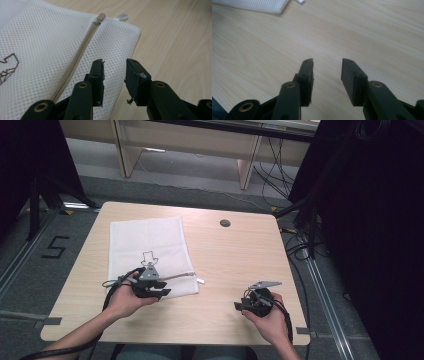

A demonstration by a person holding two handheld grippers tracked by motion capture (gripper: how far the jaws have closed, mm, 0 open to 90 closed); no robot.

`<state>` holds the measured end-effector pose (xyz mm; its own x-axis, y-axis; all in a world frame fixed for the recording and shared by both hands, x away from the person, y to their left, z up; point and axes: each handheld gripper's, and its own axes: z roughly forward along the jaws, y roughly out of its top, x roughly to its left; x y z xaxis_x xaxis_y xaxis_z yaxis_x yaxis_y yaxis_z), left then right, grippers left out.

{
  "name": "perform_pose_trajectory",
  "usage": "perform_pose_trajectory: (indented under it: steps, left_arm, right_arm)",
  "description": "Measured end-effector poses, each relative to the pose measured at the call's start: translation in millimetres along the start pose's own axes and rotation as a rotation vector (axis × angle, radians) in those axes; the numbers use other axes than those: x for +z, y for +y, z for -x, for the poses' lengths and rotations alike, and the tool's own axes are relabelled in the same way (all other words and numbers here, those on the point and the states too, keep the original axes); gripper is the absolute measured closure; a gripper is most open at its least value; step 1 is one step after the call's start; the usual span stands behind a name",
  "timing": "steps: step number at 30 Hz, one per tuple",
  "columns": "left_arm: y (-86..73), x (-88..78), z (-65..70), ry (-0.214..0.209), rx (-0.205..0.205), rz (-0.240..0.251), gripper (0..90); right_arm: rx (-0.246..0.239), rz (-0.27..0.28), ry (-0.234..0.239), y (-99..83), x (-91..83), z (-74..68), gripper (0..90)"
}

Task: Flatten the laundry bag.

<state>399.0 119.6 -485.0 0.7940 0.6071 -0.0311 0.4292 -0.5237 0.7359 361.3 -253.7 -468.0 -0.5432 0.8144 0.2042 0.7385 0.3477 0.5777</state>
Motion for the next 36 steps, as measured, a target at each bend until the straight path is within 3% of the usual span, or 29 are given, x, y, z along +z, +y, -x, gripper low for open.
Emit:
perform_pose_trajectory:
  steps: [1,2,3,4,5,7,10,15,16,17,22,25,27,28,31,32,33,36]
  left_arm:
    - [1.9,2.5,-2.5,0.005,0.02,-0.014,68.3]
    - [2.5,4.8,-2.7,0.009,-0.002,-0.026,69.4]
    - [4.2,8.9,-4.9,0.012,0.008,-0.035,69.5]
    - [4.7,12.6,-5.3,0.005,0.004,-0.043,69.3]
    - [4.3,16.4,-3.8,0.0,-0.016,-0.049,68.6]
    - [3.6,22.1,-2.6,-0.012,0.004,-0.07,66.9]
    - [0.9,27.9,-0.4,-0.011,0.008,-0.103,66.0]
    - [-0.6,29.2,-0.5,-0.009,0.02,-0.105,68.3]
    - [-1.3,29.7,1.8,0.001,0.005,-0.1,69.6]
    - [-0.9,29.5,1.7,0.002,0.023,-0.101,70.2]
    - [-0.5,28.4,2.7,-0.005,0.045,-0.116,77.9]
    - [-1.0,28.9,3.6,-0.01,0.029,-0.111,82.6]
    - [-0.8,27.8,2.4,-0.017,0.047,-0.12,85.0]
    - [-1.1,28.0,3.2,-0.019,0.036,-0.119,86.0]
    - [-0.4,26.4,3.5,-0.016,0.075,-0.138,87.6]
    - [-0.5,26.8,5.2,-0.014,0.06,-0.127,87.8]
    - [-0.4,26.8,4.7,-0.009,0.076,-0.125,88.2]
    - [-0.6,26.3,6.1,-0.018,0.065,-0.12,88.5]
  right_arm:
    - [0.001,0.0,-0.001,0.2,0.8,0.1,62.8]
    - [0.007,-0.002,0.008,0.1,1.6,0.6,62.8]
    - [0.006,-0.002,0.014,-0.1,2.3,1.2,62.8]
    - [0.004,-0.006,0.009,-0.3,2.8,1.6,62.7]
    - [0.011,0.023,-0.038,-1.6,5.2,-0.5,62.7]
    - [0.001,-0.008,-0.042,-0.9,2.3,0.6,62.6]
    - [0.005,-0.011,-0.043,-0.9,2.6,1.6,62.2]
    - [0.011,0.002,-0.042,-1.3,4.6,0.6,61.9]
    - [-0.016,0.016,-0.05,-1.7,5.3,1.1,61.8]
    - [0.006,0.002,-0.041,-1.1,4.2,-0.1,61.8]
    - [0.014,0.023,-0.043,-1.7,7.6,0.4,61.6]
    - [0.011,0.013,-0.038,-1.5,6.8,0.8,61.5]
    - [0.012,0.001,-0.044,-1.3,5.7,0.6,61.4]
    - [0.011,0.001,-0.042,-1.4,5.5,0.7,61.4]
    - [0.002,0.005,-0.044,-1.4,4.9,0.8,61.2]
    - [0.01,-0.005,-0.042,-0.9,3.2,-0.2,61.2]
    - [0.001,-0.01,-0.044,-0.5,2.3,0.1,61.1]
    - [0.011,-0.01,-0.044,-0.5,1.9,0.2,61.0]
